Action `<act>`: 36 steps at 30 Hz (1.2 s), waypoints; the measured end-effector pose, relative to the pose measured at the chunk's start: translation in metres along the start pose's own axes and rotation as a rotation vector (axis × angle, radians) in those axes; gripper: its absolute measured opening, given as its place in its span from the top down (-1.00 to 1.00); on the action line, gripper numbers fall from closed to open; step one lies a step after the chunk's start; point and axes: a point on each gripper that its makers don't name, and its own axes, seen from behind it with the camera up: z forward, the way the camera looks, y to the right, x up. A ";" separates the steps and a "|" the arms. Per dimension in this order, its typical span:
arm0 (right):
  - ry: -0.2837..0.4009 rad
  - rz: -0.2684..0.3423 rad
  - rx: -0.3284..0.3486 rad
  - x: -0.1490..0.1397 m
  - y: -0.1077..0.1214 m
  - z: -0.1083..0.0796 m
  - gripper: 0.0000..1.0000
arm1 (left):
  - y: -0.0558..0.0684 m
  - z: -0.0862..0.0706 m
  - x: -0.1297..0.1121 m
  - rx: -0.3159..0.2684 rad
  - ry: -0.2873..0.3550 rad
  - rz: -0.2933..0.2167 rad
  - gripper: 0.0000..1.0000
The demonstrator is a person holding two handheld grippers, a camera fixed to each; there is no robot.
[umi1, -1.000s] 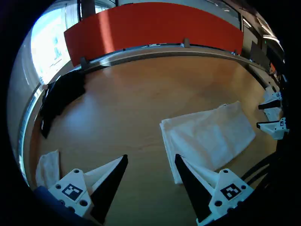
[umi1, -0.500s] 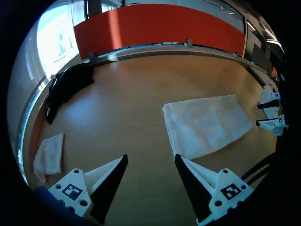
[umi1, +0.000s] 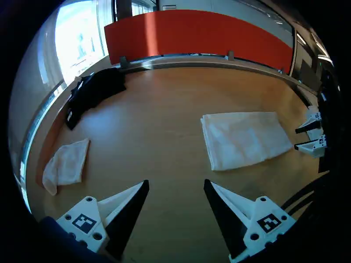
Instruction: Fold towel
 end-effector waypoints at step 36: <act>-0.055 -0.016 0.091 -0.027 -0.004 0.021 0.88 | -0.002 -0.038 -0.028 0.003 0.005 -0.018 -0.86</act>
